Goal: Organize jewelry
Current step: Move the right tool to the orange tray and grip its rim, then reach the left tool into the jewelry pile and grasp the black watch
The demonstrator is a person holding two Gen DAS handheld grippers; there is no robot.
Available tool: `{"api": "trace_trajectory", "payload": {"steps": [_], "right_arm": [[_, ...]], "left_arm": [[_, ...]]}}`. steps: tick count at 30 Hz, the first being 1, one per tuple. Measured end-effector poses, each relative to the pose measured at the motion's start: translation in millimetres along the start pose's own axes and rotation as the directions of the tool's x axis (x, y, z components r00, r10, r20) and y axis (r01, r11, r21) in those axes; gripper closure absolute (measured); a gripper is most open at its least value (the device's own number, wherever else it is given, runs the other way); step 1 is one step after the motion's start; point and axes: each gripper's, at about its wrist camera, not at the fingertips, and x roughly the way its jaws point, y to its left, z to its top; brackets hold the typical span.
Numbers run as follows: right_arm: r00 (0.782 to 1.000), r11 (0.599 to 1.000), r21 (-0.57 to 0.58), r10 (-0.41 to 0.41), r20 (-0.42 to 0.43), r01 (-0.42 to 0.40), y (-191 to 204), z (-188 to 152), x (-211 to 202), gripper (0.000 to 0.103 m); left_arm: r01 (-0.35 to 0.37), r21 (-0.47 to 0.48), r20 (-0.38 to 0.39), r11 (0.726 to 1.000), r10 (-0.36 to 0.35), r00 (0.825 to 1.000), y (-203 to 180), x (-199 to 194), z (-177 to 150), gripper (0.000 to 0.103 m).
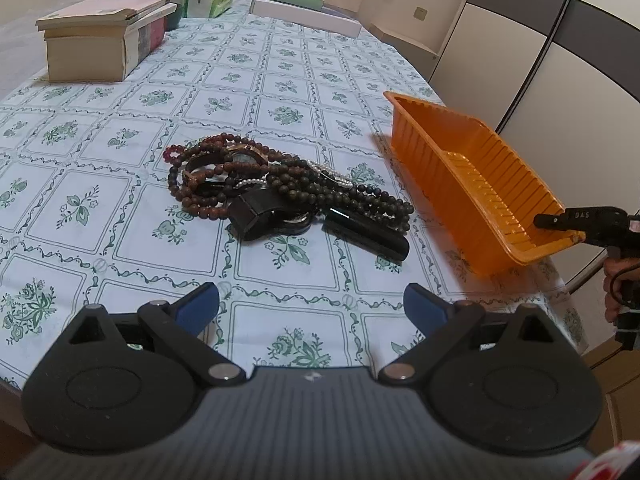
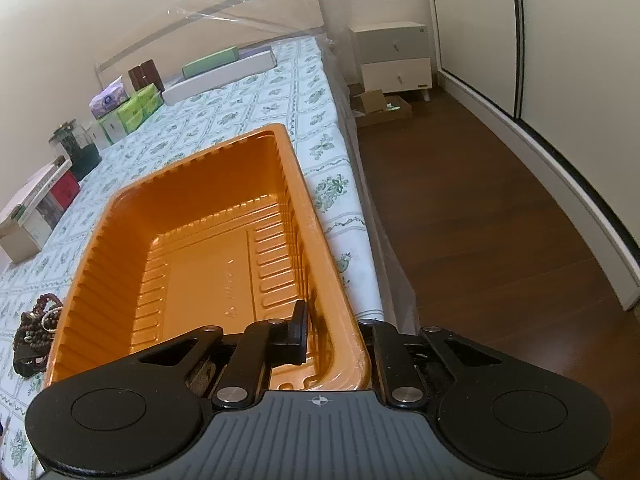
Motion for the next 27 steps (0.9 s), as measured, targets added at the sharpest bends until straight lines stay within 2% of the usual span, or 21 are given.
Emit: {"api": "trace_trajectory", "payload": {"steps": [6,16,24,27], "right_arm": [[0.998,0.995,-0.09,-0.05,0.039,0.053,28.1,-0.8,-20.4,0.097],[0.985,0.956,-0.244,-0.141,0.096,0.16,72.7,-9.1,-43.2,0.1],[0.969,0.895,-0.375,-0.205,0.135,0.242,107.0,0.4,-48.8,0.1],[0.967,0.874,-0.417,-0.21,0.141,0.25,114.6,-0.7,-48.4,0.1]], "left_arm": [[-0.001,0.007,0.006,1.0,0.001,1.0,2.2,-3.4,-1.4,0.008],[-0.046,0.011,0.024,0.999,0.046,0.999,23.2,-2.1,5.5,0.01],[-0.073,0.109,0.047,0.991,0.068,0.997,31.6,11.2,24.4,0.016],[-0.069,0.213,0.04,0.975,0.062,0.997,29.1,21.9,31.4,0.027]]}}
